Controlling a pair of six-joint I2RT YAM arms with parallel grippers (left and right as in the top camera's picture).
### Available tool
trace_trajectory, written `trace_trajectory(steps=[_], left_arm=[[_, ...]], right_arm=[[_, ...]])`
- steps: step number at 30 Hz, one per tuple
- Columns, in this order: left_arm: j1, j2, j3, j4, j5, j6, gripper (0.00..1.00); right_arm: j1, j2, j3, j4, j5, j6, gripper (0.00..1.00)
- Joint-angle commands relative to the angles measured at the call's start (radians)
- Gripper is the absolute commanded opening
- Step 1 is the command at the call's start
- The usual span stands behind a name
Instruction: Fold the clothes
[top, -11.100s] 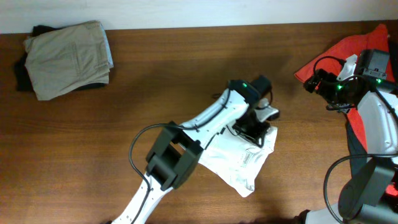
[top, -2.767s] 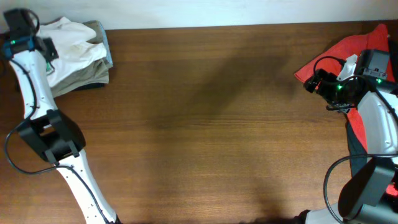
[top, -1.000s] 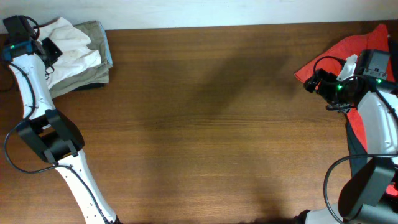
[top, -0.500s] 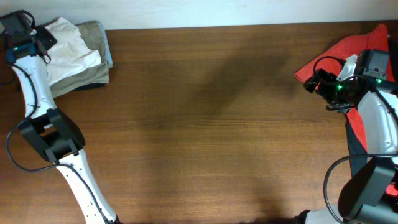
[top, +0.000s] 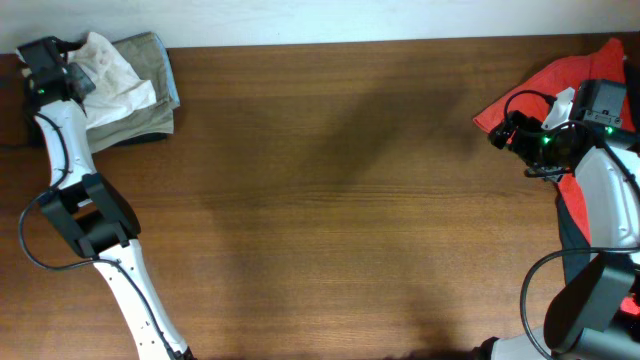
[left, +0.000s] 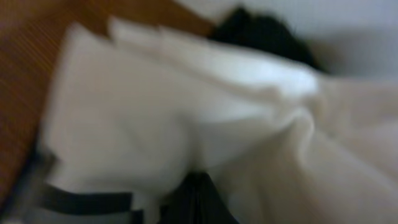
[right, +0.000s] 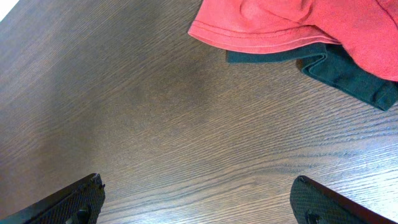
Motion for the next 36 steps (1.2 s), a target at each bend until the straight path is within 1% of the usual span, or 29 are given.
trace_trajectory(steps=[1,4,7,10,11,13,18,20,22,26,36], left_arm=[[0.005,-0.186,0.057,0.005,-0.045,-0.024,0.04],[-0.017,-0.230,0.057,0.003,-0.006,-0.024,0.04],[-0.038,-0.231,0.056,-0.009,0.053,-0.024,0.04],[-0.063,-0.220,0.050,-0.098,0.077,-0.024,0.03],[-0.072,-0.219,0.044,-0.136,0.077,-0.024,0.01],[-0.089,-0.210,0.029,-0.186,0.077,-0.024,0.01],[-0.117,-0.141,0.009,-0.250,0.076,-0.024,0.01],[-0.116,-0.126,0.009,-0.275,0.064,-0.056,0.01],[-0.116,-0.119,0.009,-0.292,0.051,-0.077,0.01],[-0.116,-0.118,0.009,-0.325,-0.003,-0.077,0.01],[-0.116,-0.112,0.009,-0.402,-0.003,-0.077,0.01]], right_arm=[[0.000,-0.011,0.019,0.003,0.006,-0.002,0.99],[0.000,-0.011,0.019,0.003,0.006,-0.002,0.99],[0.000,-0.011,0.019,0.003,0.006,-0.002,0.99],[0.000,-0.011,0.019,0.003,0.006,-0.002,0.99],[0.000,-0.011,0.019,0.003,0.006,-0.002,0.99],[0.000,-0.011,0.019,0.003,0.006,-0.002,0.99],[0.000,-0.011,0.019,0.003,0.006,-0.002,0.99],[0.000,-0.011,0.019,0.003,0.006,-0.002,0.99],[0.000,-0.011,0.019,0.003,0.006,-0.002,0.99],[0.000,-0.011,0.019,0.003,0.006,-0.002,0.99],[0.001,-0.011,0.019,0.003,0.006,-0.002,0.99]])
